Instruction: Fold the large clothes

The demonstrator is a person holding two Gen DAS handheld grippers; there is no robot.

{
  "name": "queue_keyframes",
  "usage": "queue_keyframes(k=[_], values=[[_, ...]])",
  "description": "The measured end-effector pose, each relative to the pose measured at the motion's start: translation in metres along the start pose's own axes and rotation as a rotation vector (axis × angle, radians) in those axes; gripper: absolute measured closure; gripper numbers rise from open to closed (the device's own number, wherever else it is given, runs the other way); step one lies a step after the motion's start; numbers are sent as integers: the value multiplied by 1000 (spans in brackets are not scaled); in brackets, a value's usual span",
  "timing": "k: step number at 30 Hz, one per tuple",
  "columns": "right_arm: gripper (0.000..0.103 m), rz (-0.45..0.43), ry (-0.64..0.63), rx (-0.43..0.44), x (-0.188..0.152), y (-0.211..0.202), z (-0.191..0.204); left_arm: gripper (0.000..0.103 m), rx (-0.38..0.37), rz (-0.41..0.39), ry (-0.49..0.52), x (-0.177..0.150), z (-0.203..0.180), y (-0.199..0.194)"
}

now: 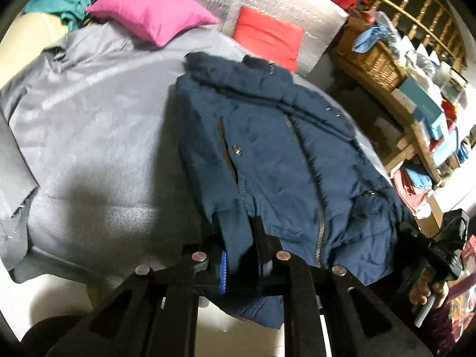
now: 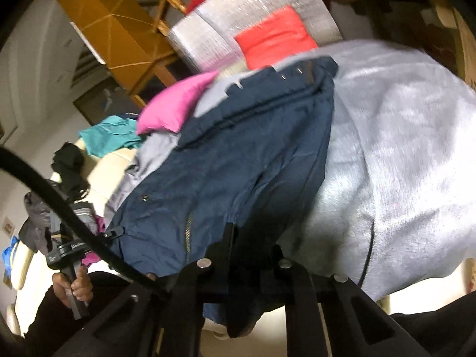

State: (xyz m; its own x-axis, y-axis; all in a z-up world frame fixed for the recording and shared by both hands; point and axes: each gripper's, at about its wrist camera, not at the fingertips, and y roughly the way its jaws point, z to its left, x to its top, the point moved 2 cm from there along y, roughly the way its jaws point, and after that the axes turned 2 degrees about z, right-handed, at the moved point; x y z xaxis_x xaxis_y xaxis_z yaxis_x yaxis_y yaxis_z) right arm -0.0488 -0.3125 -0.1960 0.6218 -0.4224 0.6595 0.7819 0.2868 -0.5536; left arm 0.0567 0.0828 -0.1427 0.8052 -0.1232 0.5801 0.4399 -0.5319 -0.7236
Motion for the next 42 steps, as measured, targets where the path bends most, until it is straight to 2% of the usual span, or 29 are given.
queue_keyframes(k=[3,6,10,11,13,14,15,16,17,18,19,20,22,25,30,34,42], values=[[90,-15,-53,14,0,-14,11,88,-14,-7,25,0,-11,-12],[90,13,-74,3,1,-18,14,88,-21,-7,48,-6,-16,-19],[83,127,45,-7,-2,7,-14,88,39,69,32,-13,-7,8],[78,158,90,-7,-3,14,-23,88,46,95,21,-14,-3,15],[54,199,154,-21,-8,27,-39,86,80,148,-1,-19,4,29],[34,226,189,-38,-10,34,-47,83,91,169,-7,-21,6,35],[33,262,243,-51,-14,44,-55,81,98,192,-10,-22,7,42],[34,283,288,-29,-17,53,-61,75,100,198,-12,-23,8,46],[49,291,296,-23,-18,59,-64,70,95,208,-19,-24,9,50],[67,293,281,-41,-18,61,-65,70,89,216,-28,-25,10,54],[72,301,262,-56,-19,63,-64,70,88,217,-29,-27,10,54],[78,295,255,-46,-18,62,-62,74,90,210,-23,-27,9,55],[81,257,196,-36,-14,52,-49,85,94,201,-2,-29,8,53],[84,181,101,-13,-7,31,-26,88,65,176,-7,-27,9,45],[91,72,45,55,11,1,-4,89,-11,101,-8,-14,1,16],[92,-24,-10,79,30,-18,16,89,-65,7,10,13,-14,-15],[93,-203,-54,118,66,-66,44,90,-120,-154,47,57,-38,-75]])
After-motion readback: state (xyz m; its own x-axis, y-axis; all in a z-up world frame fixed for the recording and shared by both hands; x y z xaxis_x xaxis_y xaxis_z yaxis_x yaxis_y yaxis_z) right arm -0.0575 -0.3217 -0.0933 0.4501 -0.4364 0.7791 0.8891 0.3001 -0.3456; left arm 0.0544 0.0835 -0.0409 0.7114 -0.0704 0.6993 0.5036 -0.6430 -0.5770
